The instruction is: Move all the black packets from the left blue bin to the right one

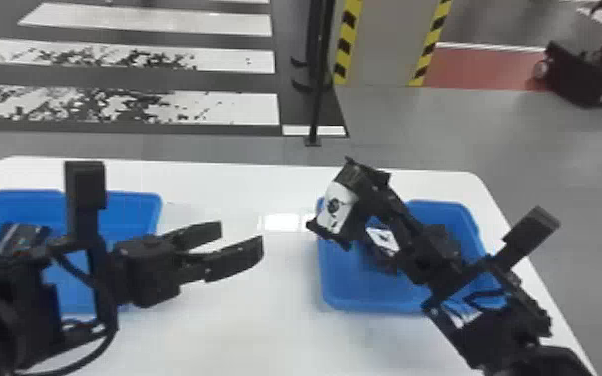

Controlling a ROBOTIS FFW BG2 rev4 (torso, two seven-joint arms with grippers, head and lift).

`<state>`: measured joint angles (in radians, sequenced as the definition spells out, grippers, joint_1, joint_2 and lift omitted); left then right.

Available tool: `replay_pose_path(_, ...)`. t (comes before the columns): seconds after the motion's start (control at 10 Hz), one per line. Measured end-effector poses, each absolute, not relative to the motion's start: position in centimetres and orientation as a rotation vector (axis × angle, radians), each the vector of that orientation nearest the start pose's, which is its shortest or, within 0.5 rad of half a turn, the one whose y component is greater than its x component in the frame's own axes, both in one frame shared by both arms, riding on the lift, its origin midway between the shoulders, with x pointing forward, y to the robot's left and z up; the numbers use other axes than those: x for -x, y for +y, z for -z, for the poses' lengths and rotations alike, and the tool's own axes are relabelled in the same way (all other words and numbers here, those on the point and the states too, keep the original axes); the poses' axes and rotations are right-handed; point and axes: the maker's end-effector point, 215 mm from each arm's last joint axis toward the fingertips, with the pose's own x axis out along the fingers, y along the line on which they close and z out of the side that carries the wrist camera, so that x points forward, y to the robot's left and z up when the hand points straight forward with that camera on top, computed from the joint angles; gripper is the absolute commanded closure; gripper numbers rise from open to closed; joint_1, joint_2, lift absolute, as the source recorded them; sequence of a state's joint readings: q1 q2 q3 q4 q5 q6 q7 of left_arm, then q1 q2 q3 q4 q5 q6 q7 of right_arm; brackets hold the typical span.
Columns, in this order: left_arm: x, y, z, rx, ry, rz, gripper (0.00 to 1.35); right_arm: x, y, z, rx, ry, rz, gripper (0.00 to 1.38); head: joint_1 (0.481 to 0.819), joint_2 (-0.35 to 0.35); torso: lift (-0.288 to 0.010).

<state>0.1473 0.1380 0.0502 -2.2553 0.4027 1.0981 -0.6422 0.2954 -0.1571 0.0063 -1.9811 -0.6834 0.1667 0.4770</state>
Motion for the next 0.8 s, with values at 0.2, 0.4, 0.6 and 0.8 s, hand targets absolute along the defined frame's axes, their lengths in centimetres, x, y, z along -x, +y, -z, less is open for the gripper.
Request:
replay_pose_path(0.2,-41.4,13.8,30.9,0.3,0.485,0.705,0.13,-49.0,-16.6,28.8,-0.471,-0.027,-0.546,1.26,0.695,-0.034,-0.15)
replay_pose_path(0.4,-40.0,20.1,29.6,0.244,0.447,0.556,0.13,-50.6,-19.9,34.1,-0.396,0.081,-0.471,1.21,0.695,-0.006,-0.15)
replay_pose_path(0.6,-39.5,24.9,28.8,0.205,0.413,0.443,0.13,-51.4,-24.1,38.2,-0.313,0.16,-0.386,0.61,0.695,0.012,-0.15)
replay_pose_path(0.8,-39.4,27.8,28.6,0.17,0.398,0.375,0.13,-51.0,-29.0,39.3,-0.209,0.184,-0.289,0.09,0.695,-0.011,-0.15)
